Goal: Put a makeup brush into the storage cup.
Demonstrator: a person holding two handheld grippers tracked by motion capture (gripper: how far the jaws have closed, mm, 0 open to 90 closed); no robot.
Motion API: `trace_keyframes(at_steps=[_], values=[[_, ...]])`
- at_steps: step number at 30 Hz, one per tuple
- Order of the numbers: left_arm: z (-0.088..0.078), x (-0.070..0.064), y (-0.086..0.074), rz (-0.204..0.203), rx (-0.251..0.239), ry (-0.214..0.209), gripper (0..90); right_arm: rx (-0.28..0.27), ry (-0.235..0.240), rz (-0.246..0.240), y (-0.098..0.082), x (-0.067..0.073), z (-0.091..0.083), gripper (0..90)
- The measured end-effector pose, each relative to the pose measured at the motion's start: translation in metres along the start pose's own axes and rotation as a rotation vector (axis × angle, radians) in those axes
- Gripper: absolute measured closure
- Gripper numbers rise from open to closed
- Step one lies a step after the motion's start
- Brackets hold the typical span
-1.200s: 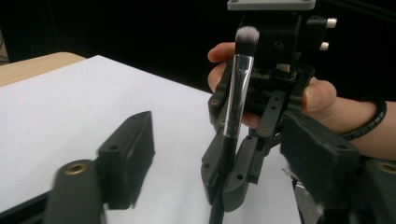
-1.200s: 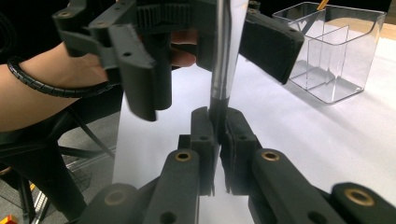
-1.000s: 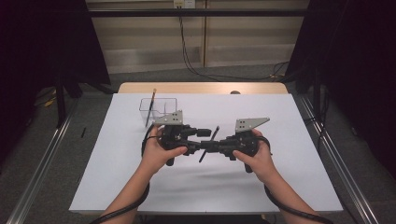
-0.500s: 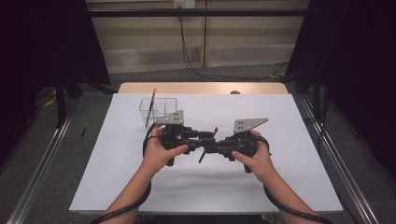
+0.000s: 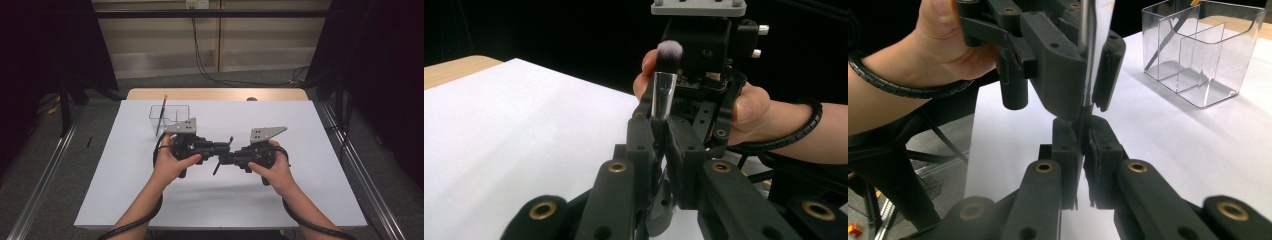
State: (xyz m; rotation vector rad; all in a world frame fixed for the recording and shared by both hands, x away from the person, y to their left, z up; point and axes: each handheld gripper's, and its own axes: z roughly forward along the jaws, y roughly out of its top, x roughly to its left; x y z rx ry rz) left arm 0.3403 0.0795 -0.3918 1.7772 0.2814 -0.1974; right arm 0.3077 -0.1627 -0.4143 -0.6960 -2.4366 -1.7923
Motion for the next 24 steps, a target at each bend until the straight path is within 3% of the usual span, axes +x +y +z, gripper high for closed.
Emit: trace_keyframes(at_steps=[12, 24], values=[[-0.0052, -0.0007, 0.0014, 0.015, -0.003, 0.022, 83.6, -0.009, 0.002, 0.001, -0.0002, -0.0002, -0.0018, 84.3], [-0.0067, -0.0008, -0.0018, 0.018, -0.038, 0.029, 83.9, -0.028, -0.004, 0.003, -0.0015, 0.0002, -0.0017, 84.0]])
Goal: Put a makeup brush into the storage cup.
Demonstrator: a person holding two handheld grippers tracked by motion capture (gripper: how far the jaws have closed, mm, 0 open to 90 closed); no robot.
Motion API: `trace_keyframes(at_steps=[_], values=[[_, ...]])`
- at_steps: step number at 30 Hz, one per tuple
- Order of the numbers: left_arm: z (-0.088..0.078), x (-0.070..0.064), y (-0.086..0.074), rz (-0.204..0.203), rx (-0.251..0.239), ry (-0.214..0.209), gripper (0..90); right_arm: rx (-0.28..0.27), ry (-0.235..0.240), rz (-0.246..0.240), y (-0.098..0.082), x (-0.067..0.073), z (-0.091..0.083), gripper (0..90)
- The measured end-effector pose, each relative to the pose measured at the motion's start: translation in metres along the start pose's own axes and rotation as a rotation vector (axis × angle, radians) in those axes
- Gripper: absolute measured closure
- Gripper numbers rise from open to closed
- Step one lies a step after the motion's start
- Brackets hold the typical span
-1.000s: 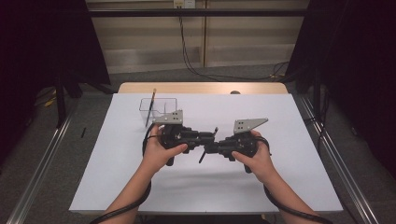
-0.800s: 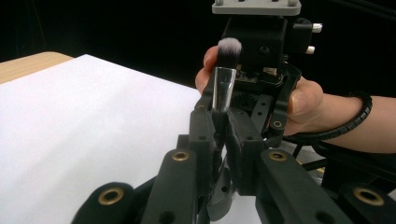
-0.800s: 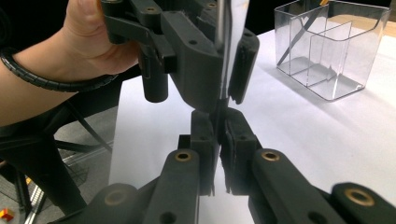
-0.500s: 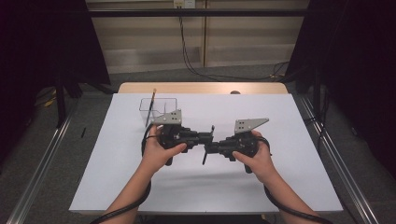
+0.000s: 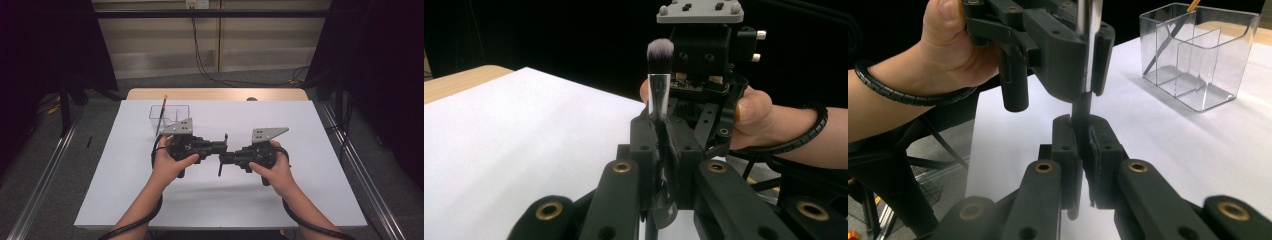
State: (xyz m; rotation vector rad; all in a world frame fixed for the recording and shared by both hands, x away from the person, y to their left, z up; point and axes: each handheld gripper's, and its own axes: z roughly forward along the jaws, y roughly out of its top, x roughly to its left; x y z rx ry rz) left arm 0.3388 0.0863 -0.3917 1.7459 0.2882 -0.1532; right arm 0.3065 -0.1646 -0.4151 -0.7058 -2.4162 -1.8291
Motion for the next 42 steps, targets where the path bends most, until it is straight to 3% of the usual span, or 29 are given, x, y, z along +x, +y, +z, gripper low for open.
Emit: trace_keyframes(at_steps=[6, 32, 42], values=[[-0.001, -0.001, 0.001, 0.009, -0.012, 0.003, 83.9, -0.008, 0.002, -0.002, 0.000, 0.000, -0.001, 79.9], [-0.011, -0.001, 0.002, 0.025, -0.037, 0.038, 83.9, -0.002, -0.097, -0.022, -0.010, -0.002, -0.005, 21.6], [-0.013, -0.001, 0.000, 0.026, -0.043, 0.044, 83.8, 0.003, -0.133, -0.063, -0.010, 0.000, -0.006, 7.4]])
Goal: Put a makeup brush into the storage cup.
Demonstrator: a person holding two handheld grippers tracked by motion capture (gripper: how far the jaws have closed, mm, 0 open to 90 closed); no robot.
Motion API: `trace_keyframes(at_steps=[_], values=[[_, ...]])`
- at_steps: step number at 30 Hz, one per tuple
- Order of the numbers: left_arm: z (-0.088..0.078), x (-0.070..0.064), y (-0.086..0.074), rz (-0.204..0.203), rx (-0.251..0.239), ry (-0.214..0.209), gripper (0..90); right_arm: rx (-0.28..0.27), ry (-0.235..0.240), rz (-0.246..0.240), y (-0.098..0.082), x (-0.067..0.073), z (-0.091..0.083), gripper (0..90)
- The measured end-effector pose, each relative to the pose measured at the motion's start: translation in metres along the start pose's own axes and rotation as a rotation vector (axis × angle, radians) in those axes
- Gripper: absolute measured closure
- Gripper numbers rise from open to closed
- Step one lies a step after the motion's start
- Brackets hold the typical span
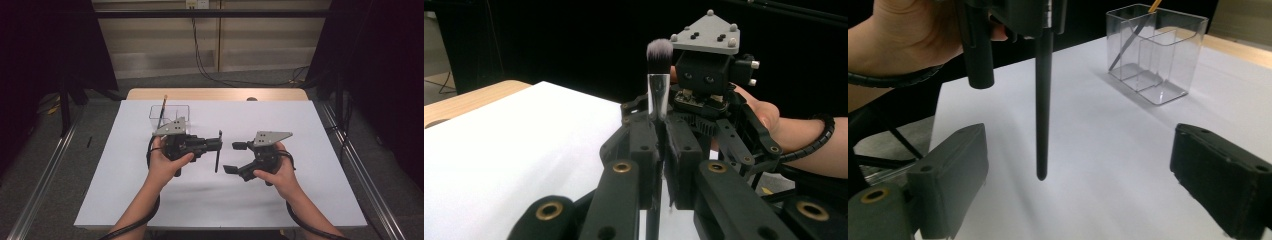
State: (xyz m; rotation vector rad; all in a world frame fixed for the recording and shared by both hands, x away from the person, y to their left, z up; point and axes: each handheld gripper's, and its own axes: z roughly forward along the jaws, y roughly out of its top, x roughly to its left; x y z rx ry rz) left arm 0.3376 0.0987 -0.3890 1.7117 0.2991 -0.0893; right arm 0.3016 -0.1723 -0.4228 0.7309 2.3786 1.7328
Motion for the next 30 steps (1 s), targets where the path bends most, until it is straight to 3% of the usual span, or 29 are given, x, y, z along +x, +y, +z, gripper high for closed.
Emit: trace_keyframes(at_steps=[8, 30], values=[[-0.002, 0.000, 0.000, 0.006, -0.004, 0.004, 83.8, -0.009, -0.005, 0.002, -0.001, -0.002, -0.003, 3.0], [-0.007, 0.001, -0.002, 0.012, -0.020, 0.028, 83.9, -0.020, -0.024, -0.006, -0.011, -0.006, -0.012, 2.1]])
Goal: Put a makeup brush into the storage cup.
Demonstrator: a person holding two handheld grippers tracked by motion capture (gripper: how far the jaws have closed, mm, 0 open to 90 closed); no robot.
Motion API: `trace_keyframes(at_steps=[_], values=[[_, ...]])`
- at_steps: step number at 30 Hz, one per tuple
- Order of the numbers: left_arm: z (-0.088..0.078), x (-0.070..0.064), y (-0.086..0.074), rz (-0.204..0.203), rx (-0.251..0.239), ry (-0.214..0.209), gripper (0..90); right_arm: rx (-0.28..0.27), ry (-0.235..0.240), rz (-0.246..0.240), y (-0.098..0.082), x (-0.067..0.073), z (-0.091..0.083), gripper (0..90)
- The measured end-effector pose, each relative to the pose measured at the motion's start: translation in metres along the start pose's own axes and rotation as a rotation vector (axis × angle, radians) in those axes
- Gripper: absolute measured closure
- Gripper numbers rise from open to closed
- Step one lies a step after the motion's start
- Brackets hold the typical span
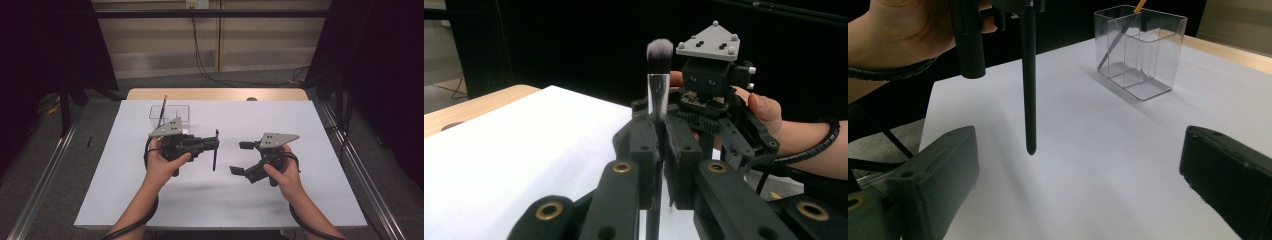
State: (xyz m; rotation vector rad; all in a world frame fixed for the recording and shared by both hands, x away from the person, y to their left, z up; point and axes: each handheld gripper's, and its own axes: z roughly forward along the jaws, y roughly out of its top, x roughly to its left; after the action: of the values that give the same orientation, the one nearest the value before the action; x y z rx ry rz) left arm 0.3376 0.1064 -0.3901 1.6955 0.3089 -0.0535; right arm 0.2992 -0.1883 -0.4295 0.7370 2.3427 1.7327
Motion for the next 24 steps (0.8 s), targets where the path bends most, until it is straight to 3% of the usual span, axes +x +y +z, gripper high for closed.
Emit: trace_keyframes(at_steps=[11, 24], values=[[-0.002, 0.000, 0.000, 0.006, -0.008, 0.009, 83.9, -0.032, -0.014, 0.006, -0.007, -0.003, -0.008, 2.2], [-0.006, 0.002, -0.001, 0.006, -0.012, 0.027, 83.9, -0.026, -0.030, 0.009, -0.015, -0.007, -0.020, 2.2]])
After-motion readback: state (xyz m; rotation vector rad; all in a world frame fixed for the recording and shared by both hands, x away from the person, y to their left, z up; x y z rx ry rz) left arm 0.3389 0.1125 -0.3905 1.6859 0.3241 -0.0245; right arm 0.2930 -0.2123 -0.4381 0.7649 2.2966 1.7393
